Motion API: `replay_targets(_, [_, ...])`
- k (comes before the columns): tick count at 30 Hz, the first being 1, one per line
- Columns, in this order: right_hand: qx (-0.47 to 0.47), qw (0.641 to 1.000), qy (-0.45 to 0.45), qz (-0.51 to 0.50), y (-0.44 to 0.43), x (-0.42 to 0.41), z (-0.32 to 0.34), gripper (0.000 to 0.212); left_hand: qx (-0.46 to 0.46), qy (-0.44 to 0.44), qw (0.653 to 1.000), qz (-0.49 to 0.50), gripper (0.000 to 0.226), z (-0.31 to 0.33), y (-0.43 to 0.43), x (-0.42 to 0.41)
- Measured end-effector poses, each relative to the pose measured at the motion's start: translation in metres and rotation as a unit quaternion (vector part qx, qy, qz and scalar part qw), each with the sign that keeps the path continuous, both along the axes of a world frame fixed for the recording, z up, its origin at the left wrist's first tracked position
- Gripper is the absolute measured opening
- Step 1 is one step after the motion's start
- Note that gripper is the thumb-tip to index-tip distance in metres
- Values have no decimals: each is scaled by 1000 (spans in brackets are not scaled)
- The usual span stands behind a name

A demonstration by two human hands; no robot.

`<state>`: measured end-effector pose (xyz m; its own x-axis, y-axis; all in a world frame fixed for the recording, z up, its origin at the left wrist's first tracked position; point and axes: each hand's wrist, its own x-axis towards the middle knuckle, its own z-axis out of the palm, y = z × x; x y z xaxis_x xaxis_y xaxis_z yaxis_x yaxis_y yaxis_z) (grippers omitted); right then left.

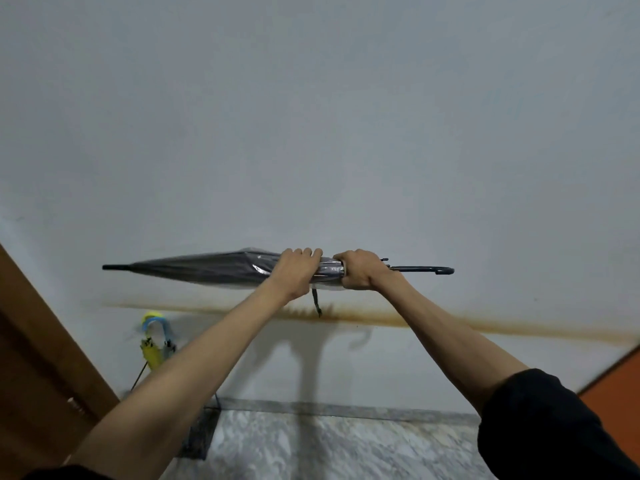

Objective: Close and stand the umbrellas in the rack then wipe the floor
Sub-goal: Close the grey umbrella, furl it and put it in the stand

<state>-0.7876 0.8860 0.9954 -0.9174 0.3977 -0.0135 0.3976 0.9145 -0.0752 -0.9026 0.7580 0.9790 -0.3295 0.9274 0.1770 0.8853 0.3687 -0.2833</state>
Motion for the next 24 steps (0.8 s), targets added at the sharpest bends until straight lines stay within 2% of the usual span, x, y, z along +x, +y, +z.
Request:
replay_targets(2, [-40,999,-19,-11,-4,2,7,26,43,13,999,13,45,-7,1,4])
replay_targets(4, [-9,1000,-26,0,-5,5,11,31,44,-35,998,15,36,-5,3,4])
replay_targets(8, [162,986,-13,49,0,13,0,99,16,-118,993,16,25,6,4,-2])
replay_targets(10, [246,966,14,76,-1,19,-6,119,2,-172,985,31,20,13,3,-5])
replay_targets(13, [306,945,62,95,1,21,-16,111,-26,-258,964,57,18,25,2,-3])
replay_targets(16, [273,956,72,76,4,21,-16,80,-67,-349,928,110,37,34,2,4])
replay_targets(17, [253,963,60,70,6,21,-13,76,-80,-366,920,117,42,35,3,5])
replay_targets(20, [220,971,54,71,10,24,-6,90,-117,-373,913,121,54,41,8,5])
replay_targets(24, [253,958,116,72,14,23,-6,109,-158,-381,902,124,67,52,14,8])
